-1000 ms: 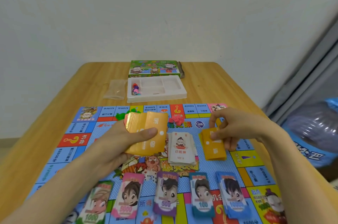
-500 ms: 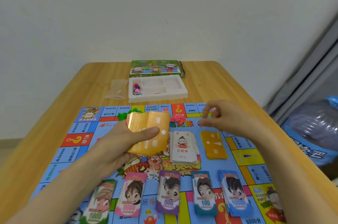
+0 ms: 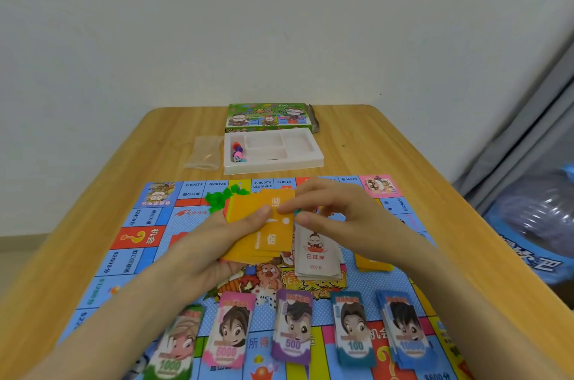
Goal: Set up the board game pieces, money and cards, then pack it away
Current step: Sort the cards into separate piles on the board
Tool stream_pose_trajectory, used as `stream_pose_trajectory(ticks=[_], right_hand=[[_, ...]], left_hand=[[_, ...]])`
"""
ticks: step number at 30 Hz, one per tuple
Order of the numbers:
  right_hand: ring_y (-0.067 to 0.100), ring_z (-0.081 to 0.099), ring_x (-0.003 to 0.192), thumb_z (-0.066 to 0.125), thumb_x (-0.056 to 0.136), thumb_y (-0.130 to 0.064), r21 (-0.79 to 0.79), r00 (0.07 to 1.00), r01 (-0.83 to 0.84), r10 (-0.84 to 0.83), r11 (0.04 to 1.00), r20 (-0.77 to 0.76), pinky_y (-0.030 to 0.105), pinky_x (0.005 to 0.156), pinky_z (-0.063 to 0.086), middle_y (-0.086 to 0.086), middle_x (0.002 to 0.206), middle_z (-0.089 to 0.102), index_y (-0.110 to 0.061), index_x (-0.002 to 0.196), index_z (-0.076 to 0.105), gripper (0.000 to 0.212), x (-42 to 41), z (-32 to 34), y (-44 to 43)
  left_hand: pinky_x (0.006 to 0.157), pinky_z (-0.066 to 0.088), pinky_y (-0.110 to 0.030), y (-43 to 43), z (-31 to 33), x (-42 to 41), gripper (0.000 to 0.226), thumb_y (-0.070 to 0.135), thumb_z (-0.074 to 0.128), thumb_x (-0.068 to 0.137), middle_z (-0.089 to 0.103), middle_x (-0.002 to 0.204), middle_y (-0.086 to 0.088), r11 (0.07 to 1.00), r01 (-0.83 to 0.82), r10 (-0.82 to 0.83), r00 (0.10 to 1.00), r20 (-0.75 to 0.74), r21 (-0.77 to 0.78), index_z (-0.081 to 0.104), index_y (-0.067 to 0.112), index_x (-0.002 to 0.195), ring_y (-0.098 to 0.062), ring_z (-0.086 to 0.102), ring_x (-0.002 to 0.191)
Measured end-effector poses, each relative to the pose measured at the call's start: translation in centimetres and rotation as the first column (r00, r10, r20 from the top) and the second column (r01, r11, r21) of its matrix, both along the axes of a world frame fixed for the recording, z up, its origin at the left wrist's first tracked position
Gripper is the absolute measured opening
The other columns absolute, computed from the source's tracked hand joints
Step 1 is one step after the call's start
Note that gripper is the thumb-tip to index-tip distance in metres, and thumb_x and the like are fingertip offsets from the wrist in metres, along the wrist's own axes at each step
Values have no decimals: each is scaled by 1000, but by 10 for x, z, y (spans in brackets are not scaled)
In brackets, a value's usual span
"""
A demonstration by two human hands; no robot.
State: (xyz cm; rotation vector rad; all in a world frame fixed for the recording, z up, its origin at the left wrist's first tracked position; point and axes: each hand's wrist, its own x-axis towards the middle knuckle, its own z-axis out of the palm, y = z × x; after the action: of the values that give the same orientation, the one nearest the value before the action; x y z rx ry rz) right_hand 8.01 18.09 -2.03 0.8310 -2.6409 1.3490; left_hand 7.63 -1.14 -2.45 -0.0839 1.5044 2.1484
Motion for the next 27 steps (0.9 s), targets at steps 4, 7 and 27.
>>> stream_pose_trajectory(ticks=[4, 7, 27], right_hand=[[5, 62, 83, 68, 85, -21, -99, 992, 114, -118, 989, -38, 16, 69, 47, -11, 90, 70, -25, 90, 73, 9, -3, 0, 1], [5, 65, 76, 72, 78, -15, -173, 984, 176, -177, 969, 9, 17, 68, 50, -7, 77, 71, -22, 77, 72, 7, -2, 2, 3], [9, 54, 63, 64, 88, -27, 456, 788, 202, -420, 867, 449, 25, 68, 44, 16, 86, 69, -22, 90, 65, 6, -10, 20, 71]], left_hand=[[68, 59, -41, -4, 1, -3, 52, 13, 91, 43, 72, 100, -19, 989, 57, -69, 994, 84, 136, 74, 6, 92, -29, 72, 81], [68, 59, -42, -5, -2, -3, 71, 3, 96, 19, 69, 107, -22, 979, 128, -139, 989, 60, 160, 77, 8, 87, -34, 70, 91], [84, 53, -37, -6, 8, 1, 34, -2, 61, 68, 71, 104, -18, 993, 118, -119, 992, -40, -16, 68, 7, 99, -27, 71, 92]])
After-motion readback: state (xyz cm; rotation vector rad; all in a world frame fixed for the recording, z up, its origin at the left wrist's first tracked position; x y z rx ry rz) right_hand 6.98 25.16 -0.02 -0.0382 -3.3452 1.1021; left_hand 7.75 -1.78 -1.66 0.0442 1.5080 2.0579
